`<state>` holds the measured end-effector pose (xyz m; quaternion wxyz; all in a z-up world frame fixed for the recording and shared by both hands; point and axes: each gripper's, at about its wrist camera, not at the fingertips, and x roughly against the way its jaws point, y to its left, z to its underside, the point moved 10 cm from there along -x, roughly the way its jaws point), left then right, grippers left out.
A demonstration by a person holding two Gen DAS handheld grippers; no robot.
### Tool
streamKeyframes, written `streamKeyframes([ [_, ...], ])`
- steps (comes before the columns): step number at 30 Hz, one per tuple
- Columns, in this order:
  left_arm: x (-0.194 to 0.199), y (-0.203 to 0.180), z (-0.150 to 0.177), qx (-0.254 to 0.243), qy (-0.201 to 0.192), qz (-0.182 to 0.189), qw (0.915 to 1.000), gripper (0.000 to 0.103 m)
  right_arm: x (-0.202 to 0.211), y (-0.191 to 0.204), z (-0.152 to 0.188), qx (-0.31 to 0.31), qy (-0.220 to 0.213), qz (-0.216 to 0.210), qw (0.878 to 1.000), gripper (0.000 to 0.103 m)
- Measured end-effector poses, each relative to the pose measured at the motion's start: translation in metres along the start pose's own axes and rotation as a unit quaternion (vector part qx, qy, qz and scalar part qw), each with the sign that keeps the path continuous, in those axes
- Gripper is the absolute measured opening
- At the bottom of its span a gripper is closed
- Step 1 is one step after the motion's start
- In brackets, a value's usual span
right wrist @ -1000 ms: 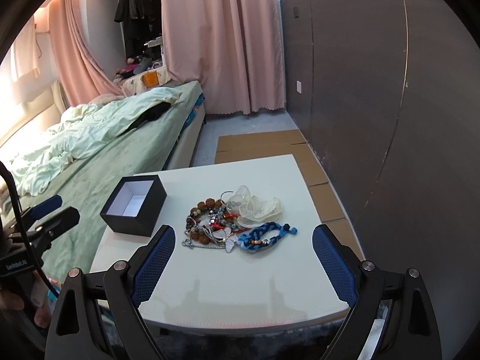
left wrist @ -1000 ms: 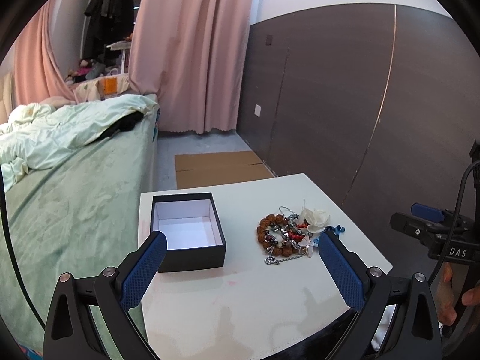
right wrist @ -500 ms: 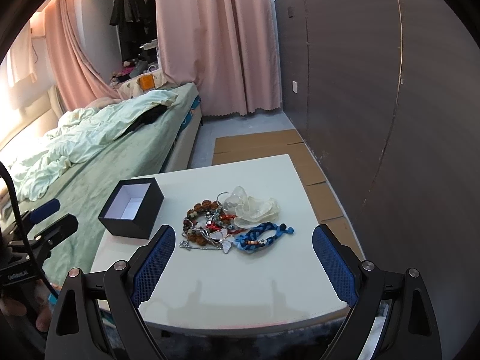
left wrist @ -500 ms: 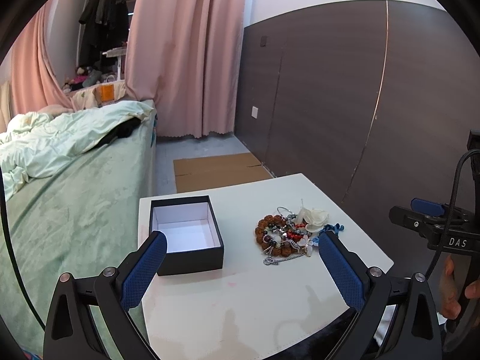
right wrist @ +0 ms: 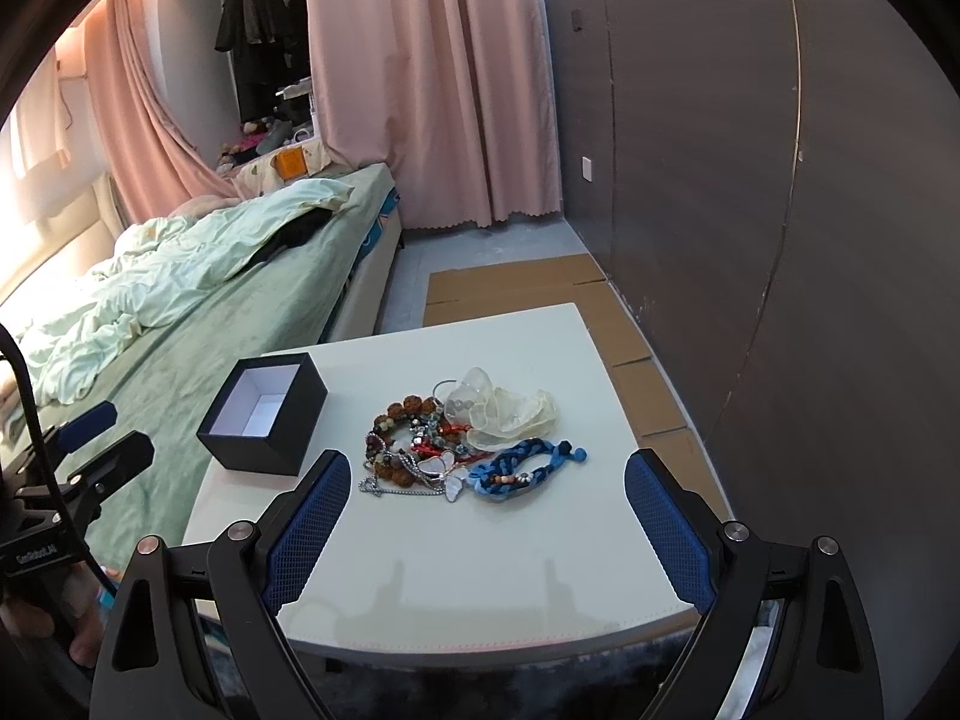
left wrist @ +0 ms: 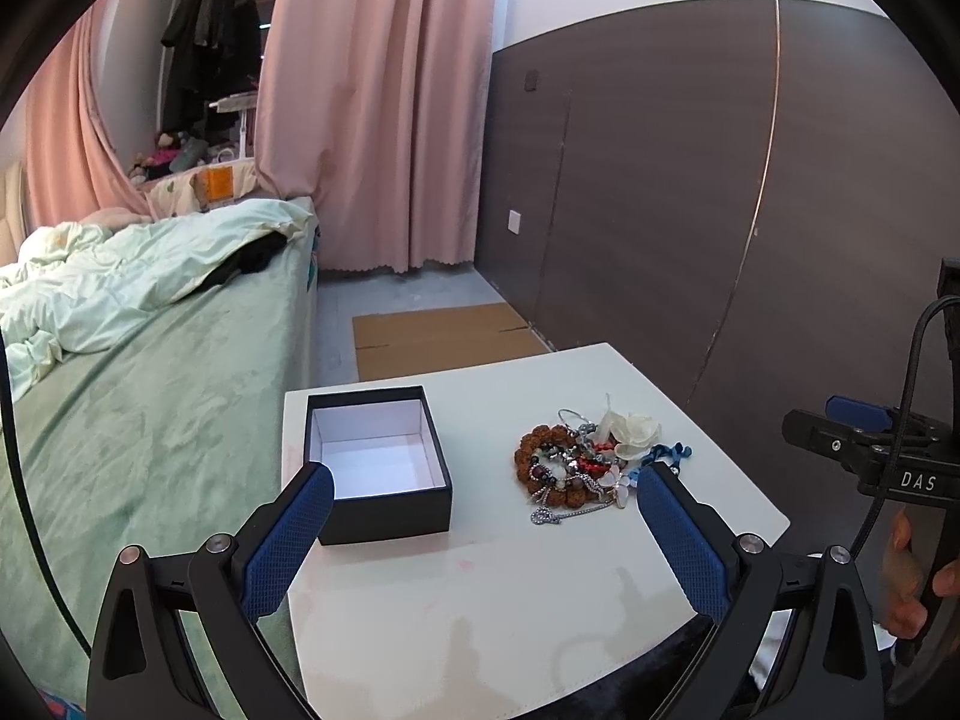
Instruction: Organize jewelry
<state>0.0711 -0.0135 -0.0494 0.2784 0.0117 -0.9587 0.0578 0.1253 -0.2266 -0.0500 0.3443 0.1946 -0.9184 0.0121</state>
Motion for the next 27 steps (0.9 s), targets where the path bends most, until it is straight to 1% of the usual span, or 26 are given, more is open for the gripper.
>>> streamKeyframes([
  [12, -0.004, -0.002, -0.001, 0.001, 0.003, -0.008, 1.0000, 0.101, -0.001, -0.001, 0.001, -0.003, 0.003, 0.000, 1.000, 0.093],
  [18, -0.010, -0.004, -0.004, 0.000, 0.004, -0.008, 1.0000, 0.101, -0.004, -0.012, 0.002, -0.021, 0.011, 0.002, 1.000, 0.093],
  [23, -0.022, -0.012, -0.006, 0.000, 0.012, 0.003, 0.9999, 0.101, -0.008, -0.030, -0.001, -0.044, 0.018, 0.009, 0.999, 0.093],
  [27, -0.033, -0.023, -0.008, -0.003, 0.017, 0.021, 0.9996, 0.101, -0.016, -0.049, -0.001, -0.077, 0.032, 0.008, 0.996, 0.093],
])
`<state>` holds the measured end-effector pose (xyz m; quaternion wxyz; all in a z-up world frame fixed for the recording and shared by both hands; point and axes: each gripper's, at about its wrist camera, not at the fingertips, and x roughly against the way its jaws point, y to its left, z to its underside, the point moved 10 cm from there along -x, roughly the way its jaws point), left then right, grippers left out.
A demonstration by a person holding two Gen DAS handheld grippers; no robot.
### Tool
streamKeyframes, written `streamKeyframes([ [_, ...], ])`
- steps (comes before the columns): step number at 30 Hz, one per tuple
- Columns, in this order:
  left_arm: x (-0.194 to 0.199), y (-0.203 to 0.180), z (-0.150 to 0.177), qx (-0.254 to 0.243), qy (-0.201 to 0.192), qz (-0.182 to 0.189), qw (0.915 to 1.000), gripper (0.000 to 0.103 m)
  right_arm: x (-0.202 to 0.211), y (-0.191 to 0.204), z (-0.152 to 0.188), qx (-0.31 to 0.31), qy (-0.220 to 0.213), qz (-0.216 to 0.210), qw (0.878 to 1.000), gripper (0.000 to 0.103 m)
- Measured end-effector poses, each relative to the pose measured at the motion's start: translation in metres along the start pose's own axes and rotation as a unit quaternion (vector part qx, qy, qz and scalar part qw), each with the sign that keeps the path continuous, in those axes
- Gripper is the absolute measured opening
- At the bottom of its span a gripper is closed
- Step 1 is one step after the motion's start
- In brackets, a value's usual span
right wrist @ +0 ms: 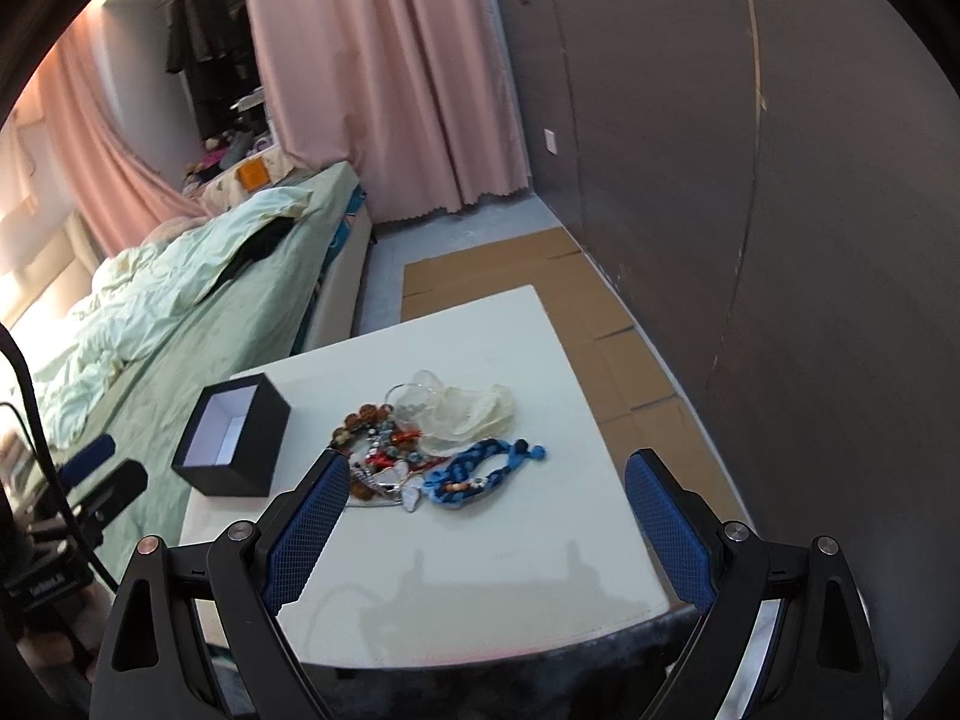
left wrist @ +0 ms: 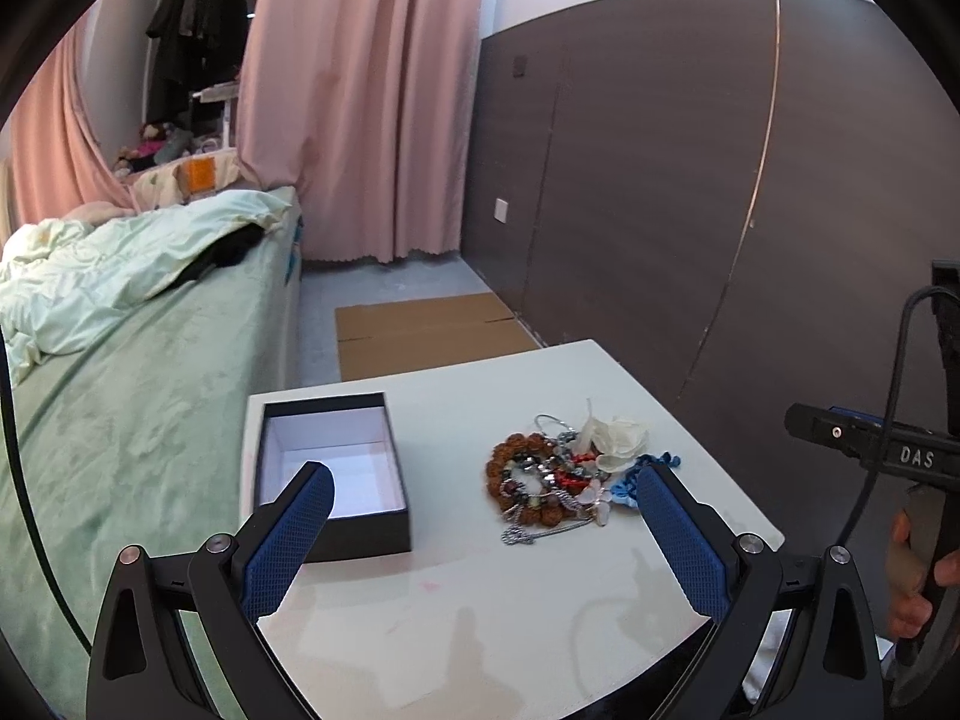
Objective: Organize jewelry
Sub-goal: 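Lower the left gripper onto the silver chain in the jewelry pile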
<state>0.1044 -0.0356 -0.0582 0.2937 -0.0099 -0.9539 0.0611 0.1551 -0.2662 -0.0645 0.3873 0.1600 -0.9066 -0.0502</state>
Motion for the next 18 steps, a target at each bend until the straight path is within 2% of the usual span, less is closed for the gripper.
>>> streamKeyframes([
  [3, -0.010, -0.011, 0.001, -0.007, 0.013, 0.017, 0.9998, 0.100, -0.007, -0.014, -0.003, -0.022, 0.008, 0.002, 1.000, 0.093],
  [8, -0.025, -0.021, 0.006, -0.014, 0.030, 0.024, 0.9991, 0.097, -0.017, -0.030, -0.004, -0.051, 0.023, 0.002, 0.998, 0.093],
  [12, -0.041, -0.029, 0.013, -0.021, 0.056, 0.036, 0.9975, 0.083, -0.032, -0.036, -0.001, -0.077, 0.044, -0.008, 0.996, 0.093],
  [18, -0.064, -0.045, 0.030, -0.028, 0.094, 0.059, 0.9934, 0.071, -0.043, -0.037, -0.003, -0.098, 0.051, -0.031, 0.993, 0.093],
])
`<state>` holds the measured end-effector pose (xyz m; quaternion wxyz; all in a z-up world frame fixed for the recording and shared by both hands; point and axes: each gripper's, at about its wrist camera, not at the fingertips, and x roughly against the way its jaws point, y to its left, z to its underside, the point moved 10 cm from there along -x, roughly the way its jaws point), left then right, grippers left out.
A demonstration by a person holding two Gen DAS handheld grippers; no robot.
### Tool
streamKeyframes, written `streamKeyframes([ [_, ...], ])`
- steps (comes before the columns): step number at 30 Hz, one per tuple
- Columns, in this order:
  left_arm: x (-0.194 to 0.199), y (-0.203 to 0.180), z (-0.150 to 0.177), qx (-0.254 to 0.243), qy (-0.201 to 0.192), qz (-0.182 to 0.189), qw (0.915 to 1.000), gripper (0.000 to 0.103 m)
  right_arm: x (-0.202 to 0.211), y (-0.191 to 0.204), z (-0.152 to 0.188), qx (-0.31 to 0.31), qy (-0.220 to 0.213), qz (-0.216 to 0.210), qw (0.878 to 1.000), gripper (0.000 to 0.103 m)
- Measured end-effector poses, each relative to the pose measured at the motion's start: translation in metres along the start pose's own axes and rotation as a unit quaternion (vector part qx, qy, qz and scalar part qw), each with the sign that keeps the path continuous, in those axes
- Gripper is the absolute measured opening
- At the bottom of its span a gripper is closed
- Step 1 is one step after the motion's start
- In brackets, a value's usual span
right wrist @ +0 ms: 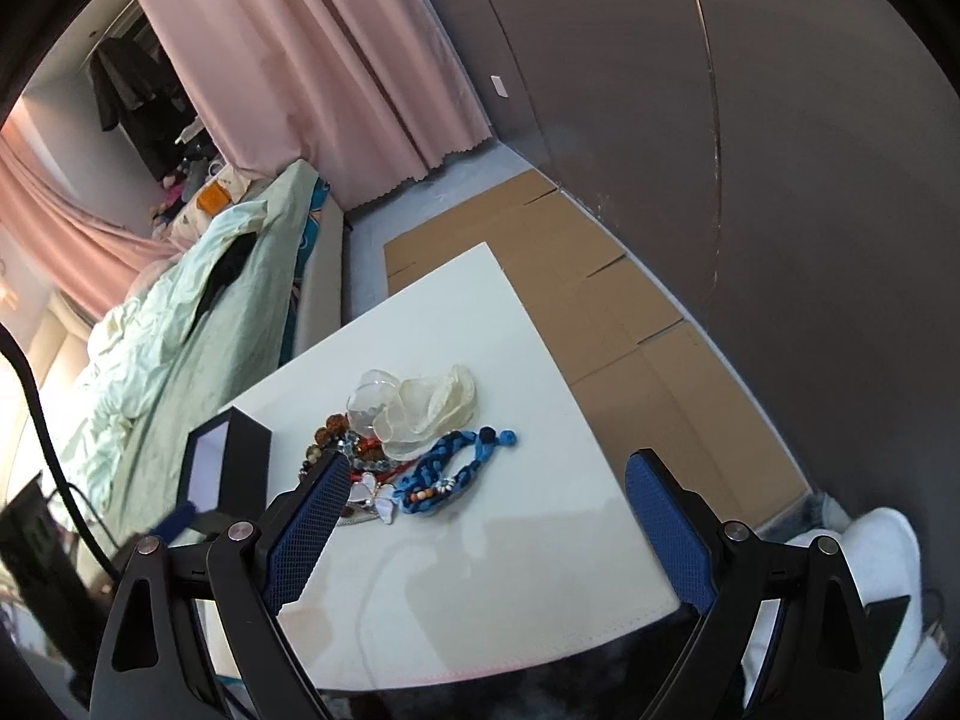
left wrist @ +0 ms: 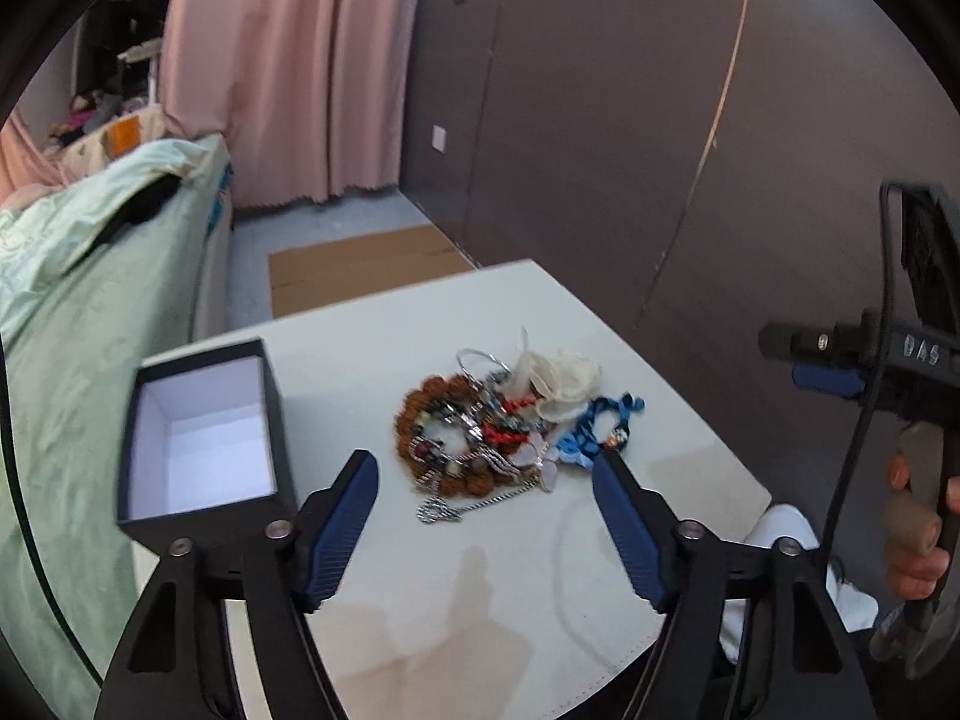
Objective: Organize jewelry
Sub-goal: 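Lower the left gripper onto the silver chain in the jewelry pile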
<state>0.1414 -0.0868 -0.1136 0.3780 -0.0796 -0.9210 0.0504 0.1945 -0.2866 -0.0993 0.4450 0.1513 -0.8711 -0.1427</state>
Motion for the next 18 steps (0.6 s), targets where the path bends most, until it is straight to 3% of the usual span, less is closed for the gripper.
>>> streamKeyframes([
  [9, -0.048, 0.008, 0.031, 0.001, 0.087, -0.028, 0.9958, 0.055, -0.010, 0.001, 0.000, 0.003, 0.013, -0.008, 1.000, 0.092],
  [18, -0.072, 0.019, 0.041, 0.004, 0.106, -0.047, 0.9932, 0.051, -0.014, -0.004, -0.007, -0.001, 0.015, -0.014, 1.000, 0.092],
])
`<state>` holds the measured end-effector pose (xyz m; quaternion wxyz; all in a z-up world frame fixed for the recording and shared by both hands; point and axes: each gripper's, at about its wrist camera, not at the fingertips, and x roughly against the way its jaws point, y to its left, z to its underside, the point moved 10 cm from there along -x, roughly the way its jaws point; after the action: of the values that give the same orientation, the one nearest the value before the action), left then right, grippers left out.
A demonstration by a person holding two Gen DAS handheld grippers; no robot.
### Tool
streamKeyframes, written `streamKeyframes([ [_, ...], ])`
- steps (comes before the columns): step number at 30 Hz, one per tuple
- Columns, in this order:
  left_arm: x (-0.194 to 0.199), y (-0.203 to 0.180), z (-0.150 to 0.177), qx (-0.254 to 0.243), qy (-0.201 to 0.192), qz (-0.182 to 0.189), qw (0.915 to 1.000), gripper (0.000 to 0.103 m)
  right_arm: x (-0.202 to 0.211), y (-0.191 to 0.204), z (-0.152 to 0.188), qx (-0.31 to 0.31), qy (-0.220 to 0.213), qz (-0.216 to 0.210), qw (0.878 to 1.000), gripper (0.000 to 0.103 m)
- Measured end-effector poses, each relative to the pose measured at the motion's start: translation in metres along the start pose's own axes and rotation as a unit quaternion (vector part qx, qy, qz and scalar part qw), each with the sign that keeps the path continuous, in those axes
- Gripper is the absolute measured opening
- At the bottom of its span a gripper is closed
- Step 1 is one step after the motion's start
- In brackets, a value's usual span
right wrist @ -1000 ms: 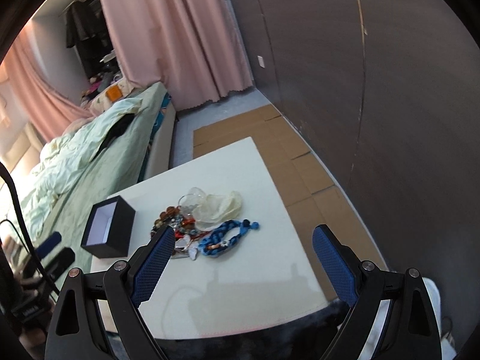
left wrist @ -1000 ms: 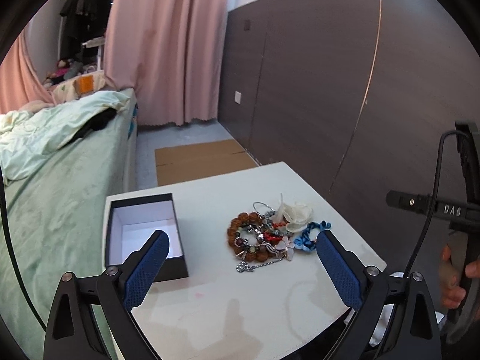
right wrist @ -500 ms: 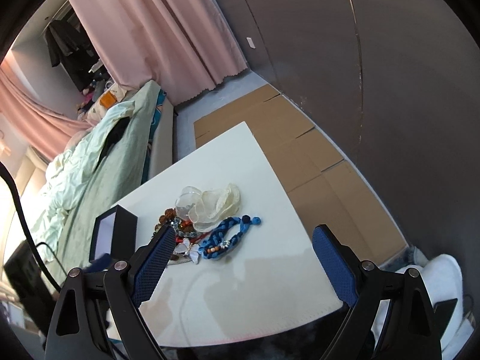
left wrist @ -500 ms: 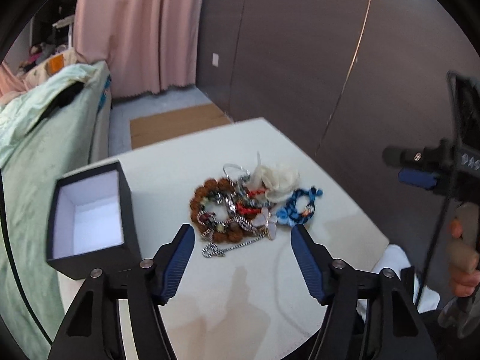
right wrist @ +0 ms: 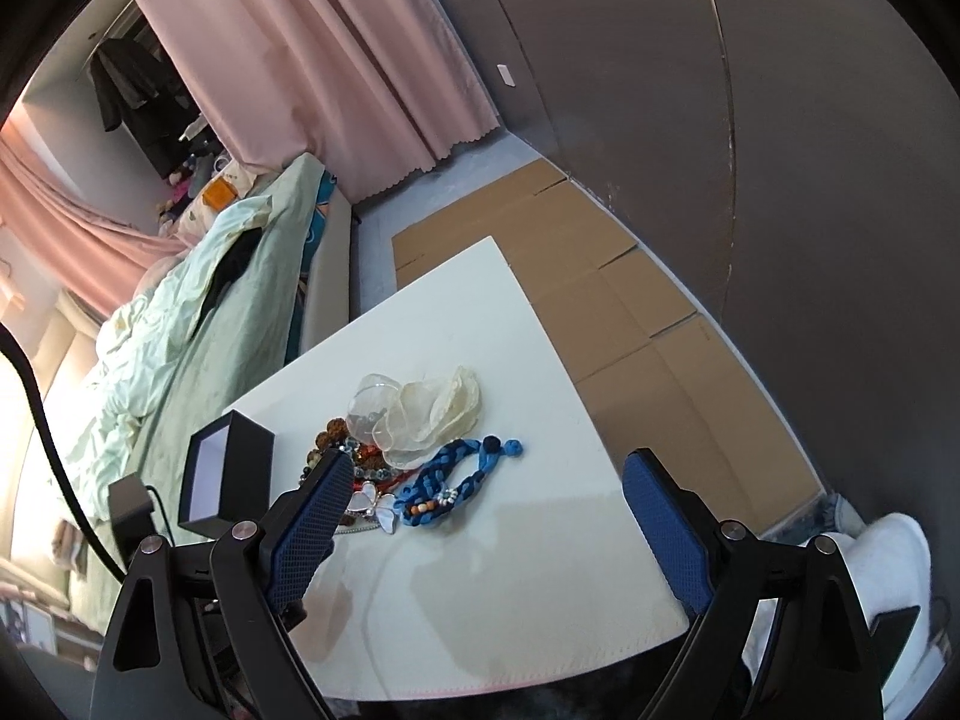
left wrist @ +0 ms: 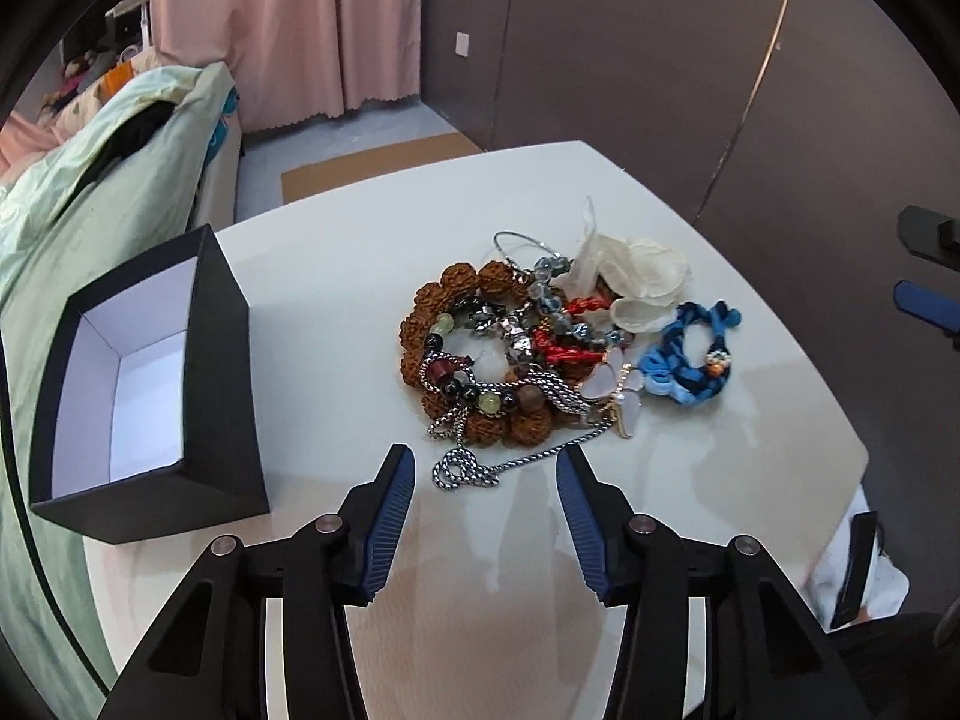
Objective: Organize jewelry
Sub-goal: 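Lower the left gripper onto the silver chain in the jewelry pile, then close the left gripper on the silver chain and lift it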
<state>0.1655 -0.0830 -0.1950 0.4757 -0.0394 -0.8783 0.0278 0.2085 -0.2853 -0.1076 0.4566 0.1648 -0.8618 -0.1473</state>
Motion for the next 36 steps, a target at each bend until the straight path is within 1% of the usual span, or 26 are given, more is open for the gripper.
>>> streamKeyframes([
  [3, -0.008, 0.001, -0.001, -0.004, 0.003, -0.006, 1.0000, 0.051, -0.001, 0.001, 0.000, 0.001, 0.002, -0.002, 1.000, 0.092],
  [5, -0.014, 0.001, -0.001, -0.002, 0.006, -0.002, 1.0000, 0.051, -0.002, 0.001, -0.001, 0.001, 0.004, -0.003, 1.000, 0.092],
  [6, -0.014, 0.000, -0.002, -0.003, -0.002, 0.002, 1.0000, 0.051, -0.002, 0.001, 0.000, 0.001, 0.004, -0.003, 1.000, 0.092],
  [8, -0.014, 0.000, -0.003, -0.004, -0.004, 0.006, 1.0000, 0.051, -0.003, 0.001, 0.000, 0.002, 0.006, -0.003, 1.000, 0.092],
  [9, -0.014, 0.001, -0.003, -0.003, -0.005, 0.006, 1.0000, 0.047, -0.003, 0.001, 0.000, 0.003, 0.006, -0.002, 1.000, 0.092],
  [11, -0.013, 0.001, -0.002, -0.007, -0.008, 0.001, 0.9999, 0.037, -0.004, 0.001, 0.001, 0.007, 0.007, 0.000, 1.000, 0.092],
  [12, -0.012, 0.002, -0.001, -0.014, -0.009, -0.007, 0.9998, 0.019, -0.005, 0.001, 0.002, 0.009, 0.008, 0.000, 1.000, 0.092],
  [13, -0.012, -0.001, -0.001, -0.015, -0.007, 0.008, 0.9998, 0.014, -0.006, 0.002, 0.002, 0.010, 0.009, 0.001, 1.000, 0.091],
  [14, -0.012, -0.003, 0.000, -0.011, -0.001, 0.016, 0.9998, 0.014, -0.007, 0.003, 0.003, 0.011, 0.010, 0.002, 1.000, 0.089],
  [15, -0.010, -0.002, 0.000, -0.011, -0.002, 0.016, 0.9998, 0.011, -0.008, 0.003, 0.004, 0.012, 0.013, 0.002, 1.000, 0.087],
  [16, -0.008, -0.004, 0.000, -0.012, -0.004, 0.021, 0.9997, 0.005, -0.009, 0.005, 0.005, 0.014, 0.015, 0.003, 1.000, 0.087],
  [18, -0.003, -0.005, -0.001, -0.010, -0.008, 0.026, 0.9996, 0.005, -0.011, 0.006, 0.007, 0.016, 0.017, 0.004, 1.000, 0.086],
  [21, 0.013, -0.009, -0.008, -0.014, -0.031, 0.033, 0.9989, 0.005, -0.013, 0.007, 0.009, 0.020, 0.018, 0.007, 1.000, 0.086],
  [24, 0.036, -0.010, -0.018, -0.006, -0.059, 0.045, 0.9972, 0.005, -0.015, 0.007, 0.009, 0.020, 0.019, 0.012, 1.000, 0.085],
  [25, 0.045, -0.009, -0.023, -0.001, -0.072, 0.049, 0.9962, 0.005, -0.016, 0.007, 0.010, 0.020, 0.020, 0.012, 1.000, 0.082],
  [29, 0.078, -0.005, -0.044, 0.015, -0.118, 0.059, 0.9912, 0.005, -0.023, 0.006, 0.013, 0.013, 0.030, 0.009, 0.999, 0.080],
  [32, 0.105, -0.004, -0.059, 0.024, -0.153, 0.066, 0.9858, 0.005, -0.029, 0.008, 0.015, 0.007, 0.037, 0.002, 0.999, 0.076],
  [36, 0.127, -0.004, -0.074, 0.030, -0.182, 0.073, 0.9802, 0.005, -0.040, 0.008, 0.017, -0.009, 0.053, -0.011, 0.998, 0.071],
])
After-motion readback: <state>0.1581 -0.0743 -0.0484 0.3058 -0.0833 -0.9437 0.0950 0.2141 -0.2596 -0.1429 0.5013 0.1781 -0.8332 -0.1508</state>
